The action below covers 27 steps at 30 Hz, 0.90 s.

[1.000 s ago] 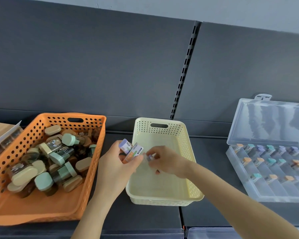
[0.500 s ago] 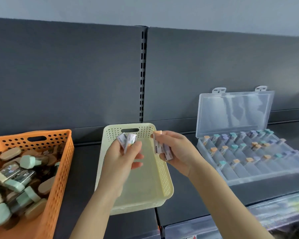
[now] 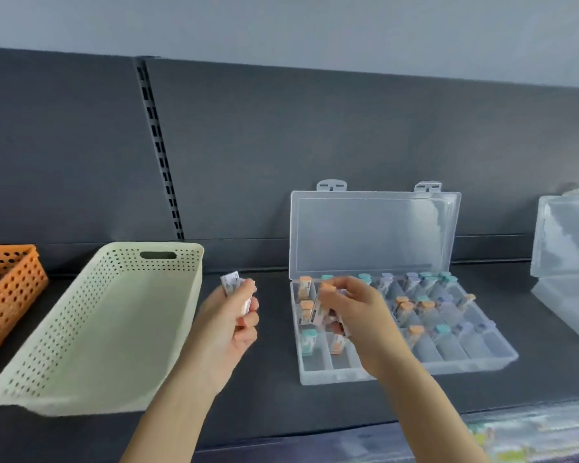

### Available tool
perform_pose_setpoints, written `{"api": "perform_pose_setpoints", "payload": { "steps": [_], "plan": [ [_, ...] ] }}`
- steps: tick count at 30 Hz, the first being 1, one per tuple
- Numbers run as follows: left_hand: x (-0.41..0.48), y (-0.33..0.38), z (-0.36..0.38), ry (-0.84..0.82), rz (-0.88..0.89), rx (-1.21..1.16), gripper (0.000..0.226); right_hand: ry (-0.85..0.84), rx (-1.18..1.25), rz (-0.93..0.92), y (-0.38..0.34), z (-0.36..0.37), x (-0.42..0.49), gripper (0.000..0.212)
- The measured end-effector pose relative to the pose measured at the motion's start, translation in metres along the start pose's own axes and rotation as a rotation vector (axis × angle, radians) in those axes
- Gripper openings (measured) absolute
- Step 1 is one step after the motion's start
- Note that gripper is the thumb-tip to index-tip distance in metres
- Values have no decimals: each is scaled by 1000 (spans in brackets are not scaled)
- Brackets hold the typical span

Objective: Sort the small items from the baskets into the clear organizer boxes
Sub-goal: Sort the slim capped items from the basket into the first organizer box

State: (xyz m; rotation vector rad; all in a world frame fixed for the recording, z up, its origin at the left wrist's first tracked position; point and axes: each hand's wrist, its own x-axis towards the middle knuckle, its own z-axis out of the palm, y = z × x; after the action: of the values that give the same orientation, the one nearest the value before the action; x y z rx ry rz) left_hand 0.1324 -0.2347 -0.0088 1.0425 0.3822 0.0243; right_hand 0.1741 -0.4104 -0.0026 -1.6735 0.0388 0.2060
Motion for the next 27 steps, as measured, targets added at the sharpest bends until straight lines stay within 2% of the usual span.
{"api": "perform_pose_setpoints", "payload": {
  "steps": [5,11,14,18,21,27],
  "plan": [
    [-7,-26,29,75,-3,-34,3,-30,-138,-63,3,-46,14,8],
    [-1,-35,36,142,12,13,15,-68,-283,-165,4,-62,28,11],
    [8,-33,36,212,2,-27,11,-57,-321,-195,3,-63,36,9],
    [18,-32,36,231,-41,-102,24,-28,-464,-266,10,-63,46,6],
    [26,-31,36,228,-18,-11,31,-40,-608,-308,15,-60,53,8],
    [42,-27,34,242,80,105,23,-178,-744,-421,20,-36,62,12]
  ]
}}
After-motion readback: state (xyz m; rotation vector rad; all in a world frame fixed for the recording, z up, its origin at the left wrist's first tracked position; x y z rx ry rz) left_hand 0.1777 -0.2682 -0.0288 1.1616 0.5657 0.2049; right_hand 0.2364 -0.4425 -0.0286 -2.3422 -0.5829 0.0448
